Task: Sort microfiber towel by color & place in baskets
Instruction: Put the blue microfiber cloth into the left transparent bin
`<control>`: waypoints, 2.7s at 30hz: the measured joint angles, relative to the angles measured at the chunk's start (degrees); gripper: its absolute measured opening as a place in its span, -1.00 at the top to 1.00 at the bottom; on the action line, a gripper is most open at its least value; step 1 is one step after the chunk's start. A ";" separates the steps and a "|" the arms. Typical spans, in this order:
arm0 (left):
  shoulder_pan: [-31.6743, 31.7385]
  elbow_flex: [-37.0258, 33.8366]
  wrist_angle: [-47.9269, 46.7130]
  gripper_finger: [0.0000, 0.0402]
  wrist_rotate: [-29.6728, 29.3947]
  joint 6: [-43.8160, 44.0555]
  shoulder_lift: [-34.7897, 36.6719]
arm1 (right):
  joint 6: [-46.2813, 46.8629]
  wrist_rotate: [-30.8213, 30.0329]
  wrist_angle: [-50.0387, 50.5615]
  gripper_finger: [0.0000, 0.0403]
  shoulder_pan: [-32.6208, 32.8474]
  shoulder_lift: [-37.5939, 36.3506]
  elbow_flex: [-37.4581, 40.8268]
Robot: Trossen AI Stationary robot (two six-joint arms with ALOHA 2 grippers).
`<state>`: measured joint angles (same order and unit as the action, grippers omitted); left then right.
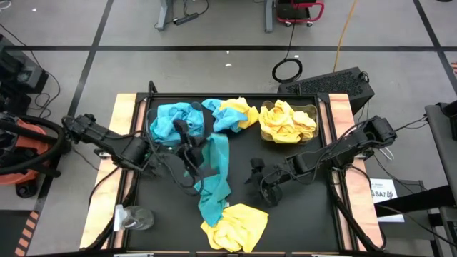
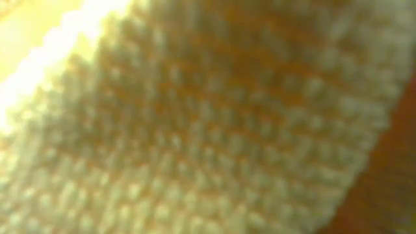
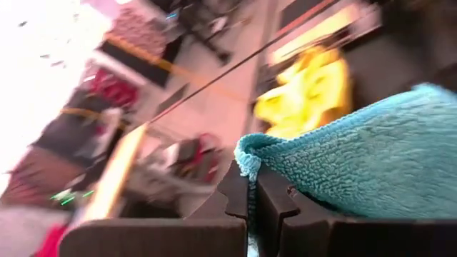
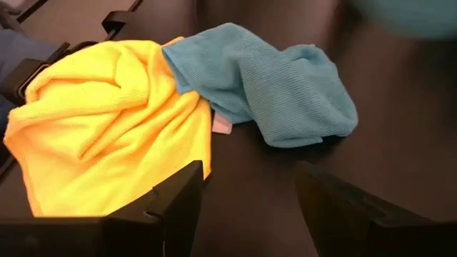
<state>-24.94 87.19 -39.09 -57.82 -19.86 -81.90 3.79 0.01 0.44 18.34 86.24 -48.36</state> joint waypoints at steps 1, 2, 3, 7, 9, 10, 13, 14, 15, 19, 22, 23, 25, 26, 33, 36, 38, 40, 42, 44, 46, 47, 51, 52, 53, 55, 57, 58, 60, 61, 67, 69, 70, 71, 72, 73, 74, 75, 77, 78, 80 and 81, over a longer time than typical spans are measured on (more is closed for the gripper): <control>0.01 0.00 -0.63 0.99 -2.18 0.02 0.13 | -0.02 0.00 0.04 -0.07 0.19 -0.01 -0.01; 0.11 0.00 -1.22 0.99 -4.23 0.01 0.22 | -0.02 0.01 0.15 -0.07 0.31 -0.02 0.00; 0.39 0.03 -1.50 0.99 -5.96 0.01 0.25 | -0.02 0.00 0.13 -0.07 0.51 -0.02 0.00; 2.17 0.03 -5.89 0.99 -10.23 1.53 0.95 | -0.02 0.00 0.22 -0.07 0.86 -0.02 0.00; 3.85 0.03 -9.18 0.99 -10.47 3.89 1.55 | -0.02 0.00 0.15 -0.07 0.96 -0.02 -0.02; 4.66 0.03 -11.32 0.99 -10.45 5.52 1.81 | -0.02 -0.01 0.12 -0.07 1.10 -0.04 0.00; 7.59 0.03 -18.45 0.99 -10.21 11.22 2.55 | -0.01 -0.15 0.18 -0.07 1.52 -0.04 0.00; 8.55 0.03 -20.83 0.99 -10.15 13.07 2.89 | 0.00 -0.17 0.16 -0.07 1.70 -0.04 0.00; 9.44 0.03 -23.58 0.99 -10.14 15.13 3.22 | 0.00 -0.17 0.16 -0.07 1.80 -0.04 0.00; 12.72 0.03 -32.36 0.99 -9.66 22.58 4.21 | 0.00 -0.17 0.16 -0.07 2.06 -0.04 0.00; 15.01 0.03 -37.57 0.99 -9.13 26.47 4.90 | -0.02 -0.20 0.18 -0.07 2.04 -0.04 0.00; 15.81 0.03 -38.98 0.99 -8.58 27.37 5.10 | -0.07 -0.22 0.14 -0.07 2.04 -0.04 0.00; 17.42 0.03 -41.15 0.99 -7.82 28.69 5.39 | -0.17 -0.24 0.13 -0.07 2.04 -0.04 0.00; 18.12 0.03 -41.97 0.99 -7.54 29.01 5.51 | -0.22 -0.24 0.12 -0.07 2.04 -0.04 0.00; 22.95 0.03 -43.78 0.99 -5.86 29.59 6.00 | -0.37 -0.26 -0.36 -0.07 2.04 -0.07 0.00; 25.13 -0.49 -43.71 0.99 -3.67 28.39 6.02 | -0.37 -0.26 -0.67 -0.07 2.04 -0.07 0.00; 26.80 -1.56 -43.66 0.99 -2.78 28.09 6.00 | -0.37 -0.26 -0.67 -0.07 2.04 -0.07 0.00; 28.52 -3.15 -43.68 0.99 -2.09 28.04 6.00 | -0.37 -0.26 -0.67 -0.07 2.04 -0.07 0.00; 30.17 -4.83 -43.59 0.99 -0.96 28.03 6.00 | -0.37 -0.26 -0.67 -0.07 2.04 -0.07 0.00; 31.70 -6.84 -41.81 0.99 0.20 26.86 6.00 | -0.37 -0.26 -0.67 -0.07 2.04 -0.07 0.00; 32.85 -9.05 -38.35 0.99 1.32 24.76 6.00 | -0.37 -0.26 -0.67 -0.07 2.04 -0.07 0.00; 33.46 -10.04 -36.43 0.99 2.13 23.51 5.98 | -0.37 -0.24 -0.69 -0.07 2.04 -0.07 0.00; 36.01 -14.02 -25.06 0.99 6.71 17.15 5.97 | -0.37 -0.24 -0.78 -0.07 2.04 -0.07 0.00; 36.67 -14.88 -22.31 0.99 8.19 15.59 5.95 | -0.33 -0.24 -0.78 -0.07 2.04 -0.07 0.00; 37.32 -15.74 -19.47 0.99 9.63 14.16 5.95 | -0.22 -0.24 -0.78 -0.07 2.04 -0.07 0.00; 38.77 -17.27 -15.42 0.99 12.49 12.11 5.98 | -0.10 -0.22 -0.78 -0.07 2.15 -0.07 0.00; 40.41 -18.21 -13.37 0.99 15.32 11.52 5.95 | -0.10 -0.24 -0.78 -0.07 2.51 -0.07 0.00; 41.23 -18.69 -12.18 0.99 16.74 11.39 5.97 | -0.10 -0.24 -0.80 -0.07 2.74 -0.07 -0.02; 42.88 -19.91 -10.74 0.99 19.42 10.93 6.00 | -0.12 -0.22 -0.80 -0.07 3.16 -0.07 -0.01; 43.73 -20.55 -10.69 0.99 20.70 10.88 5.99 | -0.13 -0.22 -0.81 -0.07 3.28 -0.07 0.00; 48.53 -25.53 -7.56 0.99 27.74 10.43 5.96 | -0.32 -1.41 -0.89 -0.07 3.53 -0.07 0.00; 50.03 -27.21 -7.28 0.99 30.50 10.40 5.95 | -0.35 -1.64 -0.90 -0.07 3.53 -0.08 0.00; 50.69 -28.13 -6.44 0.99 31.52 10.41 5.98 | -0.35 -1.64 -0.91 -0.07 3.53 -0.07 0.00; 51.33 -29.10 -5.50 0.99 32.66 10.40 5.98 | -0.35 -1.64 -0.91 -0.07 3.53 -0.07 -0.02; 51.95 -30.04 -5.04 0.99 33.80 10.42 5.97 | -0.32 -1.66 -0.91 -0.07 3.53 -0.09 0.00; 52.57 -30.82 -4.91 0.99 34.94 10.42 5.96 | -0.22 -1.64 -0.91 -0.07 3.53 -0.09 0.00; 53.19 -31.49 -4.60 0.99 36.01 10.40 5.96 | -0.20 -1.64 -0.91 -0.07 3.53 -0.07 0.00; 53.72 -32.22 -3.77 0.99 36.86 10.40 5.98 | -0.19 -1.64 -0.91 -0.07 3.53 -0.09 -0.01; 54.84 -33.98 -2.07 0.99 38.32 10.30 5.98 | -0.19 -1.65 -1.08 -0.07 3.53 -0.09 0.00; 55.46 -34.86 -1.65 0.99 39.29 10.24 5.98 | -0.19 -1.66 -1.32 -0.07 3.53 -0.09 0.00; 56.68 -36.44 0.16 0.99 41.64 10.15 5.95 | -0.19 -1.66 -1.96 -0.07 3.53 -0.09 0.00; 57.23 -37.29 1.60 0.98 42.78 10.06 5.98 | -0.19 -1.66 -2.34 -0.07 3.53 -0.09 0.00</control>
<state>32.30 49.90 -37.50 -15.04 -9.79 -75.92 3.60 -1.65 -1.90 21.87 86.15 -48.36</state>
